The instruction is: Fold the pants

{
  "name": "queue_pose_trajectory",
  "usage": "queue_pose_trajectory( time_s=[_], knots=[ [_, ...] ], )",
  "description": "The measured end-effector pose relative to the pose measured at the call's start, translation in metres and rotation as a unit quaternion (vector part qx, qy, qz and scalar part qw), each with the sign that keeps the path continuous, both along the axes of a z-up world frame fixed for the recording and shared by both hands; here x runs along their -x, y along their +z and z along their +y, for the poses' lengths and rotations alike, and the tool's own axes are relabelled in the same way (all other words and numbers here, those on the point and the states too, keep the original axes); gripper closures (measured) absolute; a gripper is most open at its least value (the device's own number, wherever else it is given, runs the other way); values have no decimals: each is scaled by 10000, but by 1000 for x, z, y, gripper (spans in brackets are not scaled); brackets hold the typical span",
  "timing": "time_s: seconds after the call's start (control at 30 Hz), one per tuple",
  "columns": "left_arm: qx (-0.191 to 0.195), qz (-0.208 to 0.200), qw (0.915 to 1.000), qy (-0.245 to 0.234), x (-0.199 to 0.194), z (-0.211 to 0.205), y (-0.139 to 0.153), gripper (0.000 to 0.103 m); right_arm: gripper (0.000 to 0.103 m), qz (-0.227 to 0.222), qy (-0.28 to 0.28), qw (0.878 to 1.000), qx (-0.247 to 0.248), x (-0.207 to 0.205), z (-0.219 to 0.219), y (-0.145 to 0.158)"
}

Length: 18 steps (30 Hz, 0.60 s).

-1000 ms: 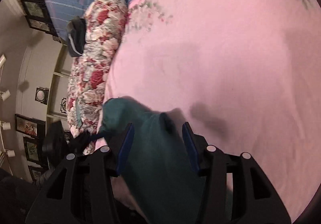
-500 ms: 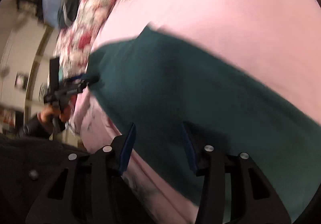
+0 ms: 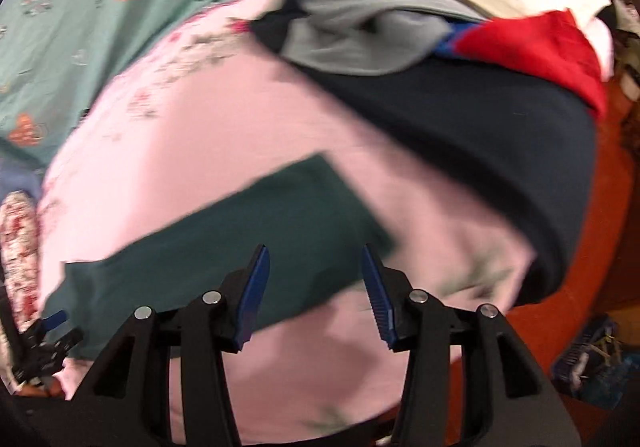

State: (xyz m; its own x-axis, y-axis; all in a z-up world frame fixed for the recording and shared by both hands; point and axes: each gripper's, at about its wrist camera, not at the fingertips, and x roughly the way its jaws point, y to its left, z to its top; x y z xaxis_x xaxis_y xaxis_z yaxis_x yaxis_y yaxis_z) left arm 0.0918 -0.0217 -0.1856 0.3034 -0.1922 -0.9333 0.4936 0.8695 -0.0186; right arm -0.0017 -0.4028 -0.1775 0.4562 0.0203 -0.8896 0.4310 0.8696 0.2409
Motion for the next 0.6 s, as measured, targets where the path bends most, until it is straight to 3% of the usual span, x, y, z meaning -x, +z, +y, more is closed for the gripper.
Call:
queue_pose_trajectory(
  time_s=[0.13, 0.3, 0.37, 0.43, 0.6],
  knots=[
    [-241, -4, 9991, -346, 14, -30, -7, 3, 54, -7, 60, 10000, 29, -1, -22, -14],
    [-292, 218, 9991, -229, 15, -42, -14, 2, 55, -73, 275, 9995, 130, -4, -25, -19],
    [-247, 310, 9992, -98, 7, -36, -15, 2, 60, -117, 301, 9993, 162, -5, -28, -20],
    [-218, 388, 9990, 46, 7, -34, -17, 2, 74, -108, 325, 9991, 254, -7, -29, -21],
    [-312, 349, 9987, 192, 11, -35, -16, 2, 81, -44, 555, 9977, 375, -6, -28, -19]
  ],
)
